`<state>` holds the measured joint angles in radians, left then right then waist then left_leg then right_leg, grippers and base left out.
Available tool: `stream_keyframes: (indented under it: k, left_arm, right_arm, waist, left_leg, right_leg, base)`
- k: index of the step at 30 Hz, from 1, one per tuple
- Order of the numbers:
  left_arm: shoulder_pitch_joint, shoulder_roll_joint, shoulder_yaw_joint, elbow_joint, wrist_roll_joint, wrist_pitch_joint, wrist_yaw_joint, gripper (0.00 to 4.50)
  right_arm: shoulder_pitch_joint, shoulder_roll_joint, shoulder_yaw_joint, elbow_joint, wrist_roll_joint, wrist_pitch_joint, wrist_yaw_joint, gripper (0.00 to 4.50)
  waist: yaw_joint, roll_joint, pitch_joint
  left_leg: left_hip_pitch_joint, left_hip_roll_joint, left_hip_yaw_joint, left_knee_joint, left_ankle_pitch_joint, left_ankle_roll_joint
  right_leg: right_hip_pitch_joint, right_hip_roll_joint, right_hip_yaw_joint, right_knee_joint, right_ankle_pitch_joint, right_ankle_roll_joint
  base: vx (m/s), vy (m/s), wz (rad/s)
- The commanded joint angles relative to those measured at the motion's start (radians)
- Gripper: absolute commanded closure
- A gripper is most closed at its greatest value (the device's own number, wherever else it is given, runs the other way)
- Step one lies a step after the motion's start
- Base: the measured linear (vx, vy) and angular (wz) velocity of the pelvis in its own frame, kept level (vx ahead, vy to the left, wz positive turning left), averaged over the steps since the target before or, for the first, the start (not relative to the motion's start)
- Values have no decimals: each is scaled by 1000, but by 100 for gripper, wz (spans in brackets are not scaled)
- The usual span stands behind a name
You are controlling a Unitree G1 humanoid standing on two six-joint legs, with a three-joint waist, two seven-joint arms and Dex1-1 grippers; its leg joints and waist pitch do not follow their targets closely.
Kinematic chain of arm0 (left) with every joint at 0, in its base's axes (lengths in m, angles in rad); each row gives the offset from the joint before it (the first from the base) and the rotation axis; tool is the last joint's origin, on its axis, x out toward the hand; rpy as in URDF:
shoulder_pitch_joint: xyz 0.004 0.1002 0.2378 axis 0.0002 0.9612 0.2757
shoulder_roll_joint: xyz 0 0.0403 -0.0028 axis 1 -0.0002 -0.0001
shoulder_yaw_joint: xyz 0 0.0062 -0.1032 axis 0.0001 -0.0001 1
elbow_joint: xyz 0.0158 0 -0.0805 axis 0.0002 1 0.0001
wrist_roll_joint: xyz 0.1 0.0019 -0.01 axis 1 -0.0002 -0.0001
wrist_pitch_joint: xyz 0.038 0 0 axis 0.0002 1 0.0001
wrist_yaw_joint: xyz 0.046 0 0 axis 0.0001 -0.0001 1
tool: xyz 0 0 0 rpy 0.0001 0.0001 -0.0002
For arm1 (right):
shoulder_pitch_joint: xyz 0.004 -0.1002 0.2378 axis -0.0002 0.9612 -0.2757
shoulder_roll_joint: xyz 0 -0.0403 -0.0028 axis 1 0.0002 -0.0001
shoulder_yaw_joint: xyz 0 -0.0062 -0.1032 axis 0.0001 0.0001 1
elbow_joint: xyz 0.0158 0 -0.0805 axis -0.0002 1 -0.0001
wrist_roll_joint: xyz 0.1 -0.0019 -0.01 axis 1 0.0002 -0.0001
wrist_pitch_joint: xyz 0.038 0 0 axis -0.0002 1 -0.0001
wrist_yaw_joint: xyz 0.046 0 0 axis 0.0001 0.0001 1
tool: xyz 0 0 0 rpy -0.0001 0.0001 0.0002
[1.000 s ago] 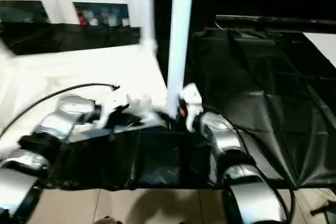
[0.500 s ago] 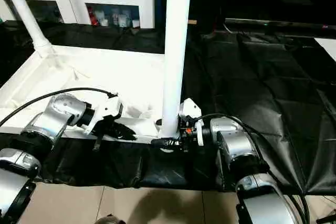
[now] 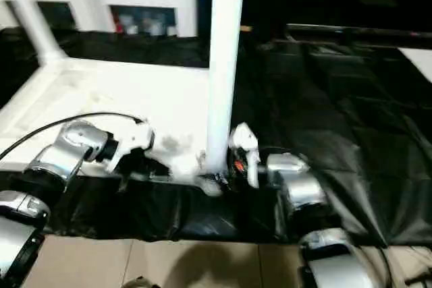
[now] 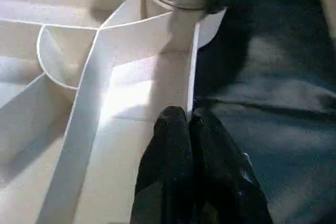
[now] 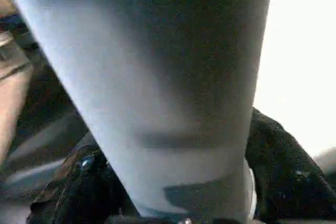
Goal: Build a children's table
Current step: Rotate leg to tighten
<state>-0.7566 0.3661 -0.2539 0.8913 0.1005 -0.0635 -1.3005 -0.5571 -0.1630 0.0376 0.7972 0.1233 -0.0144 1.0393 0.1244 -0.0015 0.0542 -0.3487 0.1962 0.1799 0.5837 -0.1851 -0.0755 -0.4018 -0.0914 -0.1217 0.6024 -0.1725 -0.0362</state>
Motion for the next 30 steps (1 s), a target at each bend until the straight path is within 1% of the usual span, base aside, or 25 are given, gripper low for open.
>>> stream_keyframes:
  k: [1, 2, 3, 4, 6, 8, 9, 10, 11, 12, 13, 15, 16, 17, 18, 19, 22, 23, 24, 25, 26, 27, 28, 29, 30]
  left_arm:
    - [-33, -67, 15, 8, 7, 36, 155, 450]
    - [-34, -81, 15, 4, 9, 45, 175, 450]
    - [-36, -100, 17, 0, 11, 59, 207, 450]
    - [-39, -123, 21, -2, 12, 75, 247, 450]
    - [-41, -168, 23, -7, 17, 97, 308, 450]
    - [-41, -192, 21, -7, 23, 102, 343, 450]
    - [-40, -204, 18, -8, 25, 104, 356, 450]
    - [-37, -225, 12, -11, 29, 107, 372, 450]
    - [-35, -235, 8, -12, 31, 109, 379, 450]
    - [-32, -242, 0, -15, 37, 105, 380, 450]
    - [-25, -241, -8, -20, 39, 106, 378, 450]
    - [-20, -234, -14, -23, 42, 107, 375, 450]
    - [-18, -230, -15, -25, 43, 109, 374, 450]
    - [-13, -212, -12, -28, 41, 107, 358, 450]
    - [-9, -202, -9, -32, 36, 107, 342, 450]
    - [-4, -184, -5, -37, 28, 99, 313, 450]
    - [4, -154, -4, -46, 15, 73, 255, 450]
    - [8, -134, -4, -52, 6, 59, 212, 450]
    - [9, -130, -4, -53, 5, 56, 203, 450]
    - [14, -108, -5, -58, -3, 40, 154, 450]
    - [16, -95, -6, -61, -8, 29, 125, 450]
    - [19, -83, -7, -66, -13, 22, 96, 450]
    - [21, -74, -8, -69, -16, 18, 77, 450]
    - [24, -50, -12, -71, -16, 4, 38, 450]
    - [24, -50, -12, -71, -16, 4, 38, 450]
  right_arm:
    - [-37, 67, -22, 57, -10, -36, -212, 185]
    - [-45, 77, -38, 78, -15, -41, -288, 185]
    - [-53, 88, -50, 100, -25, -48, -371, 185]
    - [-60, 98, -58, 122, -37, -56, -454, 185]
    - [-72, 119, -65, 161, -62, -64, -589, 185]
    - [-79, 135, -70, 179, -72, -68, -648, 185]
    - [-83, 145, -72, 186, -74, -75, -661, 185]
    - [-88, 162, -73, 198, -75, -95, -666, 185]
    - [-91, 171, -73, 204, -76, -107, -667, 185]
    - [-94, 178, -70, 210, -81, -122, -665, 115]
    - [-101, 183, -72, 221, -73, -153, -646, 115]
    - [-107, 181, -69, 229, -65, -166, -622, 113]
    - [-110, 179, -66, 233, -63, -170, -612, 86]
    - [-111, 167, -56, 227, -62, -179, -575, 86]
    - [-110, 159, -49, 221, -62, -184, -550, 74]
    - [-110, 145, -38, 215, -64, -193, -510, 69]
    - [-115, 122, -24, 218, -62, -202, -432, 69]
    - [-112, 106, -11, 212, -59, -203, -363, 69]
    - [-112, 102, -7, 210, -59, -203, -347, 69]
    - [-109, 86, 6, 206, -61, -210, -254, 69]
    - [-105, 76, 14, 198, -57, -210, -198, 69]
    - [-100, 69, 16, 183, -40, -186, -135, 69]
    - [-97, 65, 17, 172, -26, -168, -93, 69]
    - [-81, 42, 40, 134, -8, -134, 24, 69]
    - [-81, 42, 40, 134, -8, -134, 24, 69]
  waist:
    - [-3, 0, -63]
    - [-11, 1, -64]
    - [-16, 2, -66]
    - [-18, 2, -68]
    - [-19, 3, -71]
    - [-19, 0, -72]
    - [-17, 4, -73]
    - [-17, 2, -74]
    - [-16, 5, -73]
    - [-15, 6, -73]
    - [-16, 6, -72]
    - [-16, 6, -70]
    - [-17, 6, -69]
    - [-17, 6, -69]
    - [-17, 5, -70]
    - [-18, -1, -72]
    - [-22, 2, -73]
    - [-22, 3, -72]
    - [-22, 2, -72]
    - [-22, 2, -72]
    - [-21, 3, -72]
    - [-22, 2, -71]
    - [-21, 4, -70]
    - [-19, 3, -69]
    - [-19, 3, -69]
  left_leg:
    - [8, 46, -20, -77, -249, 0]
    - [7, 46, -20, -77, -239, -7]
    - [6, 44, -19, -77, -226, -5]
    - [5, 45, -17, -75, -199, -6]
    - [4, 40, -14, -71, -172, 4]
    - [0, 36, -11, -68, -148, 24]
    - [0, 36, -10, -67, -137, 35]
    - [-2, 36, -10, -67, -130, 45]
    - [-2, 36, -10, -67, -133, 50]
    - [-2, 36, -10, -67, -143, 56]
    - [-1, 37, -10, -68, -157, 54]
    - [0, 38, -10, -69, -176, 52]
    - [0, 38, -11, -70, -185, 52]
    - [0, 39, -12, -70, -187, 53]
    - [-2, 39, -12, -70, -184, 57]
    - [-3, 39, -11, -69, -173, 65]
    - [-10, 39, -12, -67, -146, 80]
    - [-9, 39, -11, -66, -143, 84]
    - [-9, 39, -9, -64, -142, 90]
    - [-9, 41, -8, -63, -137, 98]
    - [-9, 41, -9, -62, -142, 103]
    - [-11, 42, -8, -63, -149, 109]
    - [-9, 45, -9, -63, -159, 111]
    - [-6, 45, -8, -64, -169, 110]
    - [-6, 45, -8, -64, -169, 110]
  right_leg:
    - [50, -86, 64, -92, -412, -143]
    - [48, -85, 67, -87, -383, -152]
    - [50, -83, 66, -84, -353, -159]
    - [50, -81, 69, -79, -297, -171]
    - [54, -80, 68, -74, -246, -186]
    - [57, -77, 68, -72, -208, -189]
    - [58, -76, 68, -70, -180, -192]
    - [59, -76, 67, -67, -159, -200]
    - [59, -76, 67, -68, -158, -202]
    - [59, -76, 66, -69, -168, -202]
    - [59, -77, 66, -73, -188, -198]
    - [59, -78, 66, -76, -213, -195]
    - [59, -77, 66, -77, -223, -191]
    - [60, -77, 66, -77, -225, -191]
    - [62, -76, 65, -75, -218, -192]
    - [63, -76, 66, -73, -200, -196]
    - [67, -76, 64, -66, -166, -209]
    - [66, -75, 63, -66, -163, -212]
    - [66, -74, 63, -66, -159, -216]
    - [64, -73, 63, -64, -149, -223]
    - [65, -74, 62, -64, -153, -225]
    - [66, -73, 63, -64, -156, -229]
    - [64, -75, 63, -65, -170, -228]
    - [63, -74, 63, -68, -189, -225]
    - [63, -74, 63, -68, -189, -225]
  base:
    - [0, 0, 0]
    - [0, 0, 0]
    - [0, 0, 0]
    - [0, 0, 0]
    - [0, 0, 0]
    - [0, 0, 0]
    - [0, 0, 0]
    - [0, 0, 0]
    - [0, 0, 0]
    - [0, 0, 0]
    - [0, 0, 0]
    - [0, 0, 0]
    - [0, 0, 0]
    - [0, 0, 0]
    - [0, 0, 0]
    - [0, 0, 0]
    - [0, 0, 0]
    - [0, 0, 0]
    - [0, 0, 0]
    - [0, 0, 0]
    - [0, 0, 0]
    - [0, 0, 0]
    - [0, 0, 0]
    - [0, 0, 0]
    - [0, 0, 0]
